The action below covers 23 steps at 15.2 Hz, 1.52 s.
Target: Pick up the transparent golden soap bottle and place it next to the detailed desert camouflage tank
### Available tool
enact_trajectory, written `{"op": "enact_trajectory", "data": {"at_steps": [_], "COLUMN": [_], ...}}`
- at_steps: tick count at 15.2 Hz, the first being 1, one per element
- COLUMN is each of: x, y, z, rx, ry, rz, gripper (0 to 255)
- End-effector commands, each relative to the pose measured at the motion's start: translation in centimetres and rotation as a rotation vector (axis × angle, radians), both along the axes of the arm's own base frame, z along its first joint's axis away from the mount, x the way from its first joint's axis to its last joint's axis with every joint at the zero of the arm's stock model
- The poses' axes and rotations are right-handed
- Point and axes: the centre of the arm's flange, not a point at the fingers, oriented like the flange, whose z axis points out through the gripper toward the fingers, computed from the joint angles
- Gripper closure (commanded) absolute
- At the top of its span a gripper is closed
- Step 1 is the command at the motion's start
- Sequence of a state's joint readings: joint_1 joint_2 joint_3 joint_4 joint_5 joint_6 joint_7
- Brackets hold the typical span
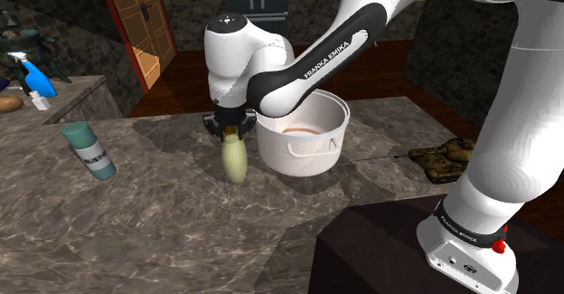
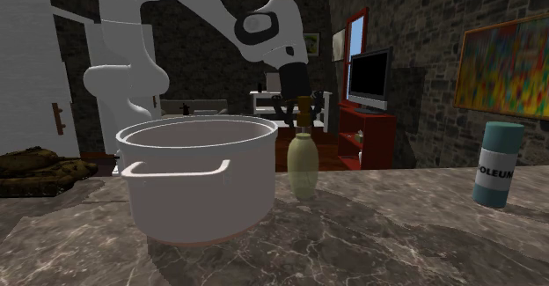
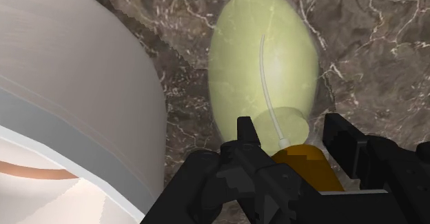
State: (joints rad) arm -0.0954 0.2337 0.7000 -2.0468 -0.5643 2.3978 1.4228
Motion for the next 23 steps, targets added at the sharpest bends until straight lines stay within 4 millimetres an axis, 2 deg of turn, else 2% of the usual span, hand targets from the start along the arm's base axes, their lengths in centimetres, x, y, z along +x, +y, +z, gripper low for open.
{"op": "enact_trajectory", "data": {"at_steps": [1, 23], "x": [0.0, 0.0], "y": [0.0, 0.0], "z": [0.5, 12.1], "rx": [0.0, 0.0], "ry": [0.0, 0.0], "rz": [0.0, 0.0], "gripper": [255, 255]}}
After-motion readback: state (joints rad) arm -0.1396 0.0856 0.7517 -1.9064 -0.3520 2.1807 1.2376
